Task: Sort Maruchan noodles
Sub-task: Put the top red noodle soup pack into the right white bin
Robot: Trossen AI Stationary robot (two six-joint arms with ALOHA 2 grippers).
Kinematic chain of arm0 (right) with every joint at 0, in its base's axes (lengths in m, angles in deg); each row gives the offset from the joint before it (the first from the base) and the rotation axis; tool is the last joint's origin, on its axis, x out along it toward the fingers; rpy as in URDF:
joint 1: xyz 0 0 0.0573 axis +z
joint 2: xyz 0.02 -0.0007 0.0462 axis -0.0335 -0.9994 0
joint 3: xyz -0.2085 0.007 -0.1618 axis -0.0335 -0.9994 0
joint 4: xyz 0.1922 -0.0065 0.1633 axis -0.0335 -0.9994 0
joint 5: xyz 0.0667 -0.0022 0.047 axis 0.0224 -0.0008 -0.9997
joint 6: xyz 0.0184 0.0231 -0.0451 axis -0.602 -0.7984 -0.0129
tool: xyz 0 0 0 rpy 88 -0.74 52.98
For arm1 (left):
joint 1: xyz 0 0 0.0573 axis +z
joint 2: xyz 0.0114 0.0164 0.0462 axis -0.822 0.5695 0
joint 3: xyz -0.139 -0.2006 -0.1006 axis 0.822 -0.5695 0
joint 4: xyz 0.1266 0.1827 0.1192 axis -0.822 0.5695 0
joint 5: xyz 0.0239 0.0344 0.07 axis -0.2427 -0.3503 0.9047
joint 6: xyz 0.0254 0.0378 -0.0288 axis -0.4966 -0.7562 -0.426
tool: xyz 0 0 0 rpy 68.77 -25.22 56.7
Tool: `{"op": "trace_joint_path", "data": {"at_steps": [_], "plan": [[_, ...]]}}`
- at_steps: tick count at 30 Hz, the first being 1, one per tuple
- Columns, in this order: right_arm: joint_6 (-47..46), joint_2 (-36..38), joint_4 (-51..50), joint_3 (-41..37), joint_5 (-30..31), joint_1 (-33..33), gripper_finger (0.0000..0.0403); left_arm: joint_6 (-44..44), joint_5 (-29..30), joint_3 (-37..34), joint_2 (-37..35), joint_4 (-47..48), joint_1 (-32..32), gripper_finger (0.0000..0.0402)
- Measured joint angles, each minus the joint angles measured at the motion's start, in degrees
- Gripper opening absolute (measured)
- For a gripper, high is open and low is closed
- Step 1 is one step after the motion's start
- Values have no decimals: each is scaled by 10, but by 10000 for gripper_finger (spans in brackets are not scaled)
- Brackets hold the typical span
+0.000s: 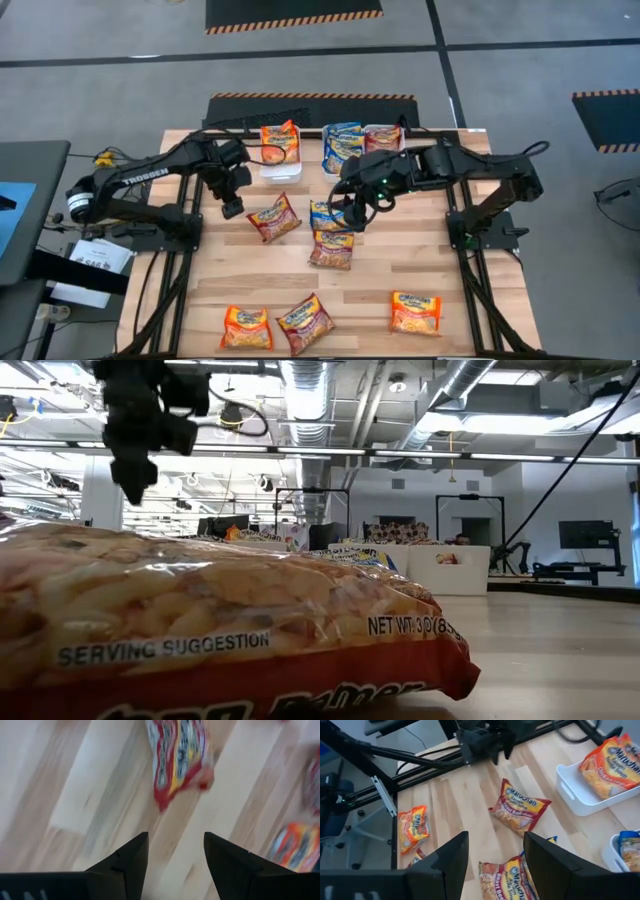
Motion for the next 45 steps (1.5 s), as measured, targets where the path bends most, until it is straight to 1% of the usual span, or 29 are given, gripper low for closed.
{"op": "trace_joint_path", "data": {"at_steps": [2,6,14,23,26,35,41,45], "plan": [[-7,-3,-1,0,0,3,216,24,-31,-37,-5,-63,19,176],[-8,-3,0,0,0,5,216,65,-31,-82,-2,-150,35,176],[-8,-3,-1,0,0,4,216,57,-63,-110,8,-228,34,176],[-8,-3,-3,0,0,3,214,61,-67,-110,7,-273,33,176],[-8,-3,-3,0,0,3,211,66,-68,-110,22,-284,31,176],[-7,-3,-5,0,0,-1,208,66,-97,-110,105,-312,4,176],[-5,-3,-7,0,0,-1,208,67,-98,-110,160,-324,-17,176],[-4,-3,-7,0,0,-1,208,67,-113,-110,185,-339,-28,176]]}}
